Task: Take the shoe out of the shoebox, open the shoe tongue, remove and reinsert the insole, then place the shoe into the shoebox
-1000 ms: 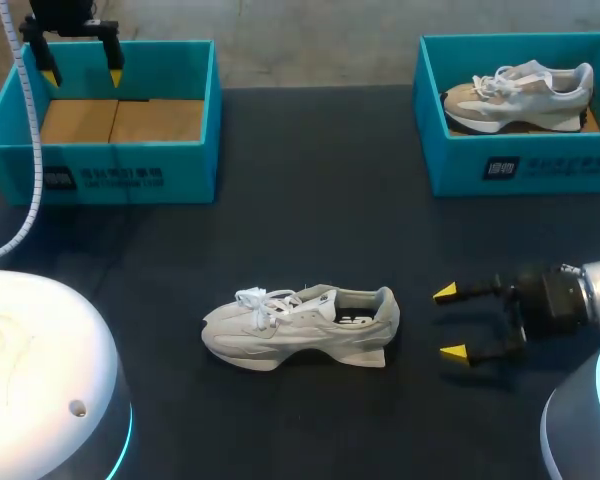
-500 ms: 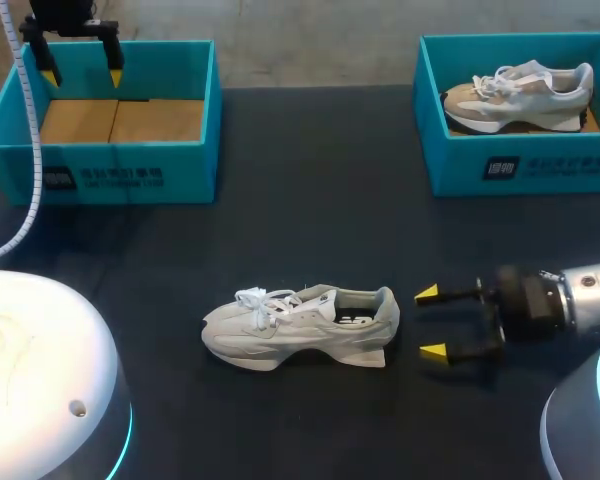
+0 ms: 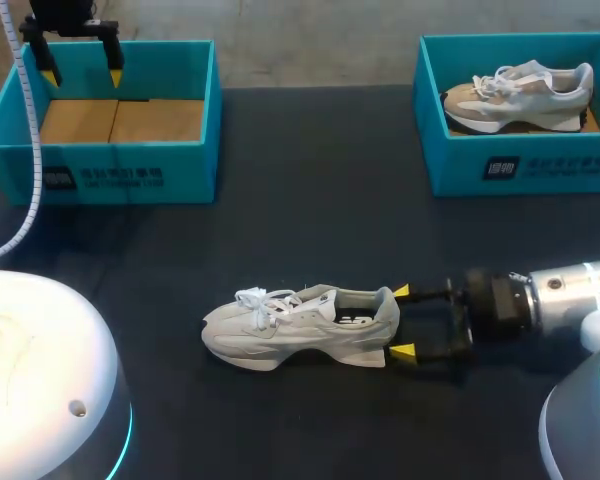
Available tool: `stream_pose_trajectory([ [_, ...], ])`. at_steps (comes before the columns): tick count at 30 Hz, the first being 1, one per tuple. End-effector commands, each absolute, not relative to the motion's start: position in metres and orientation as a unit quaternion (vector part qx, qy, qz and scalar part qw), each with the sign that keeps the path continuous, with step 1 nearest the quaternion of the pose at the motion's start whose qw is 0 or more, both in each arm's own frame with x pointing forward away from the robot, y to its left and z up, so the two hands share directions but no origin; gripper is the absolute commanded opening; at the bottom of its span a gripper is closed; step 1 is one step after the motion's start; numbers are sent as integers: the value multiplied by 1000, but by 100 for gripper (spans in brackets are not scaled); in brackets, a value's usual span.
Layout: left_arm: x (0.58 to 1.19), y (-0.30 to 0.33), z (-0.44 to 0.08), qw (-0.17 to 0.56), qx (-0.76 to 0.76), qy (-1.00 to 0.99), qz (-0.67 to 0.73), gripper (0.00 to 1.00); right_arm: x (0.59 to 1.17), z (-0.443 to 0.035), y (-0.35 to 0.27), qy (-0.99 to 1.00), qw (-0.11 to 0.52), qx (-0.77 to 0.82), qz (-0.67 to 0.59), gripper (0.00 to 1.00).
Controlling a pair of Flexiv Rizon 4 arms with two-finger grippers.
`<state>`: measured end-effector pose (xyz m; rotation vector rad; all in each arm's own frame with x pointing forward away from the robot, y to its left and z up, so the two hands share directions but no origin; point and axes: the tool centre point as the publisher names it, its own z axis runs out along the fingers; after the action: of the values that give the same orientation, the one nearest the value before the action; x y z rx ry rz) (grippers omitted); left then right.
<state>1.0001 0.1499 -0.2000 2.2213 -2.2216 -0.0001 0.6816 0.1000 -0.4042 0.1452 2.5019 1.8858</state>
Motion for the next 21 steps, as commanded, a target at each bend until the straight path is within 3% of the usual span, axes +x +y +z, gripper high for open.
stream_pose_trajectory([
  [1,1000,150,-200,0,707,-707,0,100,682,-409,114,798,5,49,600,100],
  [21,1000,150,-200,0,707,-707,0,100,689,-412,133,799,9,35,601,100],
])
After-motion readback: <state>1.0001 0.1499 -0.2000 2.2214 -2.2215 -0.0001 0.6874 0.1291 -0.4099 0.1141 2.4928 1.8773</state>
